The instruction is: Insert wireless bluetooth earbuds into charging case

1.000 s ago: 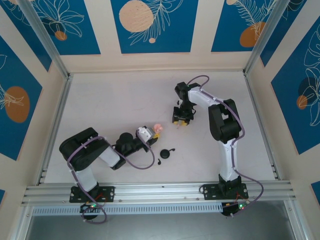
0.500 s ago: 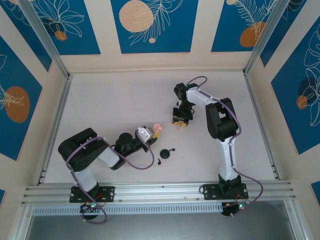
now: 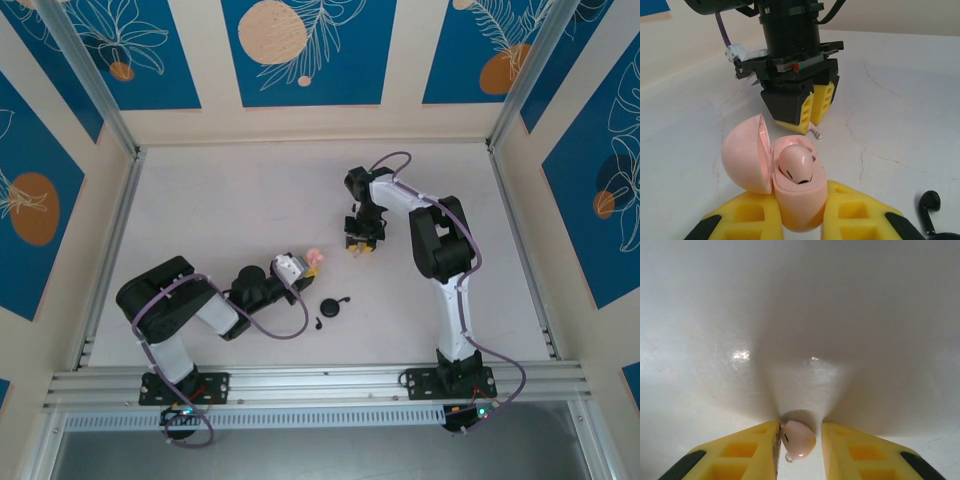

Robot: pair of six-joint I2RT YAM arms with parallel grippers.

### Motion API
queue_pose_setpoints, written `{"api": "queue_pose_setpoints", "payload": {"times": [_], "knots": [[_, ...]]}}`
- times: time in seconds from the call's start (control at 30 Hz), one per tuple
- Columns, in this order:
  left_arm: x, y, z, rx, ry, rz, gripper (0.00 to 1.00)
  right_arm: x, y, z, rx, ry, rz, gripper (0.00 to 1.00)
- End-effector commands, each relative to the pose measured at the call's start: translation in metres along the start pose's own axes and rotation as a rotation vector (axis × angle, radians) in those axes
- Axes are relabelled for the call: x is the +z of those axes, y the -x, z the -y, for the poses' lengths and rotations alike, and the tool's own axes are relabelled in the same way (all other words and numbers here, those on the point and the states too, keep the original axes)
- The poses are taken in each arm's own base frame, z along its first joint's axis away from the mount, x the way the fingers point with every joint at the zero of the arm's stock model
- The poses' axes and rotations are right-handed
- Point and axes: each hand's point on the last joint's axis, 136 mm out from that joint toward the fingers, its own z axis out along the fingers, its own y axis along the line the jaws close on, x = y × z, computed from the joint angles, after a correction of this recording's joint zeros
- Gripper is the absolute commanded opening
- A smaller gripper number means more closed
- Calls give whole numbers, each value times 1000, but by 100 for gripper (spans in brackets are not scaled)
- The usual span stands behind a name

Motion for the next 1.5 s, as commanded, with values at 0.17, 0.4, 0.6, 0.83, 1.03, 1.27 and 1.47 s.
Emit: {"api": "queue_pose_setpoints", "payload": {"times": [0.17, 0.4, 0.6, 0.83, 1.03, 1.27, 1.47], "knots": [[-1, -3, -1, 15, -7, -5, 11, 1, -4, -3, -43, -6, 41, 25], [7, -20, 9, -27, -63, -26, 11, -19, -8, -6, -96, 42, 198, 23], [20, -30, 18, -64, -111, -44, 10, -33, -14, -11, -169, 87, 347, 22], [28, -28, 21, -82, -132, -34, 10, -52, -20, -22, -271, 107, 523, 21], [35, -25, 22, -100, -147, -22, 10, -68, -30, -40, -381, 127, 649, 21], [39, -19, 21, -111, -143, -8, 10, -78, -49, -51, -474, 167, 741, 22], [42, -15, 21, -126, -150, 3, 10, -82, -61, -61, -526, 213, 788, 22]]}}
